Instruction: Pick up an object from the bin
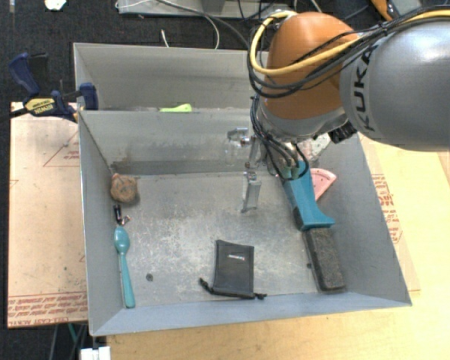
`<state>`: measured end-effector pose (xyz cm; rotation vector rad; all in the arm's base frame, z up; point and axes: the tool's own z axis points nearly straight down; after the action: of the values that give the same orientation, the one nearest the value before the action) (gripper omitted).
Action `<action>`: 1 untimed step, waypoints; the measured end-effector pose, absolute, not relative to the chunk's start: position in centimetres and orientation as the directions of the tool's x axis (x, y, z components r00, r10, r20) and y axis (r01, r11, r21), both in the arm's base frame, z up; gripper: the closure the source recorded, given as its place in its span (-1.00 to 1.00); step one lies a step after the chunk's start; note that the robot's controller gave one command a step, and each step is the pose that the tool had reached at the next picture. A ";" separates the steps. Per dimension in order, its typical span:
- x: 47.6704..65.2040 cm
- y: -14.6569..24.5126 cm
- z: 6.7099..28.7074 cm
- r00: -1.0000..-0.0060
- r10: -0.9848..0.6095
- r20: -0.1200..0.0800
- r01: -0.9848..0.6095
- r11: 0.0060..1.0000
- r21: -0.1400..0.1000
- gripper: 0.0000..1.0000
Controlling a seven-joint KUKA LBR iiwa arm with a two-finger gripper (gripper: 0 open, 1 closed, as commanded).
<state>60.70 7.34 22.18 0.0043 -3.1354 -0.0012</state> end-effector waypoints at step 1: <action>60.9 7.3 22.7 -1.000 -0.001 -0.002 -0.001 1.000 0.001 -1.00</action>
Offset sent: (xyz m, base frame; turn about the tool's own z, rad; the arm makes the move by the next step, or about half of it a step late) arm -0.0444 -0.0244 -0.0331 -0.1700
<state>60.85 7.31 22.65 0.0021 -3.1434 -0.0022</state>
